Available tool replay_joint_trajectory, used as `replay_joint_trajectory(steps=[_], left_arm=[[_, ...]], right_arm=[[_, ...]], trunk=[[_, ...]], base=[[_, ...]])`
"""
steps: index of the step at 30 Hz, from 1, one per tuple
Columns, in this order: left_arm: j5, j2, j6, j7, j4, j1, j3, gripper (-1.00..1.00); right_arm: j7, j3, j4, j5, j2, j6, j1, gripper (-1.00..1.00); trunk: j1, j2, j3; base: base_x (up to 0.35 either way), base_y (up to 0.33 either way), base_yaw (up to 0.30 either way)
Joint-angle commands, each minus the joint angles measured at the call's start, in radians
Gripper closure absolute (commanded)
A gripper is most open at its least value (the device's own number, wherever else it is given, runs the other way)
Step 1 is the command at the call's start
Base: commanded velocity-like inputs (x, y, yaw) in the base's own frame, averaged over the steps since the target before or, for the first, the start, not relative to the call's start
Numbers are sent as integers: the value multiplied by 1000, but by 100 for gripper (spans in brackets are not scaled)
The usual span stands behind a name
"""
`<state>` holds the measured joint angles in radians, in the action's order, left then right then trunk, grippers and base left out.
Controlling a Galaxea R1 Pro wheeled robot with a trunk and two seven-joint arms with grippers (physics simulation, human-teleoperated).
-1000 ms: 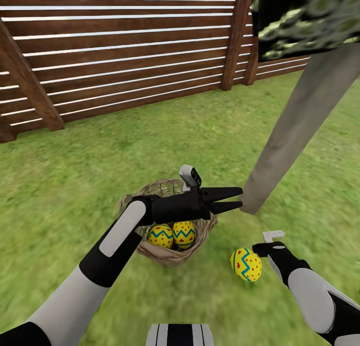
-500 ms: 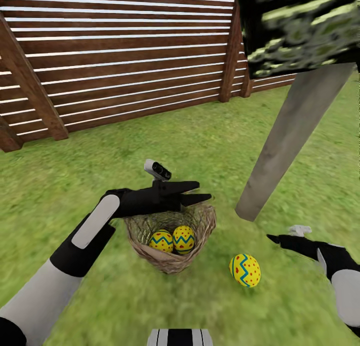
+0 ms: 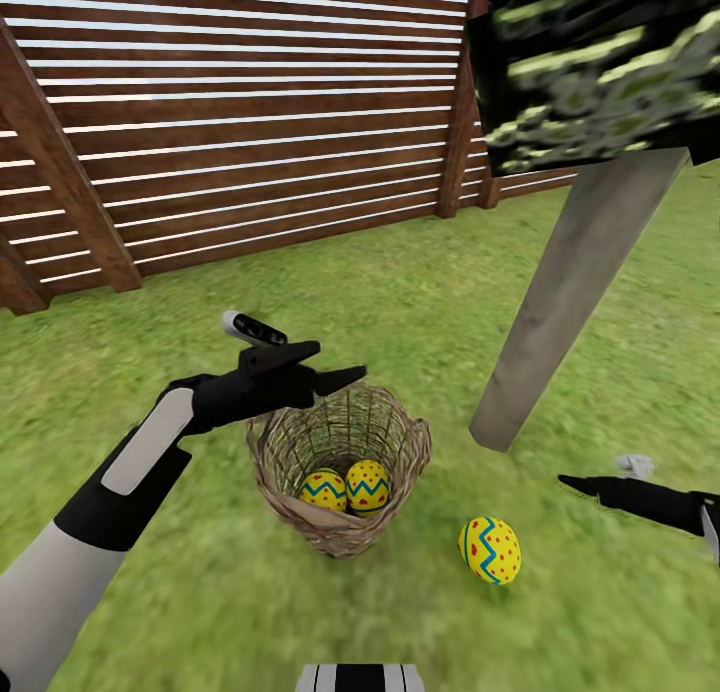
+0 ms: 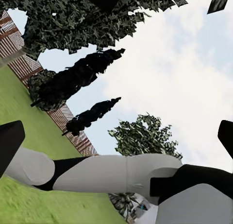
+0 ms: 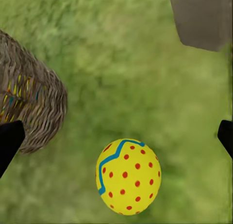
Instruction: Take the three Easter eggs out of the wicker basket on the lawn in the garden, then place them on the lawn next to a single tree (choose any tree) so that all three eggs are next to the same tree and none are left in the basket.
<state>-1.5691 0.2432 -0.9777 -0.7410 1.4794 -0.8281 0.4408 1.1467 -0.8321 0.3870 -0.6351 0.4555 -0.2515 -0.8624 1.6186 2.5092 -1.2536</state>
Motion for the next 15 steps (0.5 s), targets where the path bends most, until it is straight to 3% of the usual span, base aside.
replay_joint_trajectory(steps=[1, 5, 15], left_arm=[[-8, 1, -4, -2, -1, 2, 2, -100], [-8, 2, -4, -2, -1, 13, -4, -100], [-6, 2, -4, -3, -1, 17, -5, -100]], right_arm=[[6, -8, 1, -6, 5, -10, -1, -100], [5, -9, 4, -9, 19, -9, -3, -100], [5, -9, 6, -9, 20, -9, -2, -100]], trunk=[[0, 0, -1], [0, 0, -1], [0, 0, -1]], base=[[0, 0, 0], [-137, 0, 0], [-321, 0, 0]])
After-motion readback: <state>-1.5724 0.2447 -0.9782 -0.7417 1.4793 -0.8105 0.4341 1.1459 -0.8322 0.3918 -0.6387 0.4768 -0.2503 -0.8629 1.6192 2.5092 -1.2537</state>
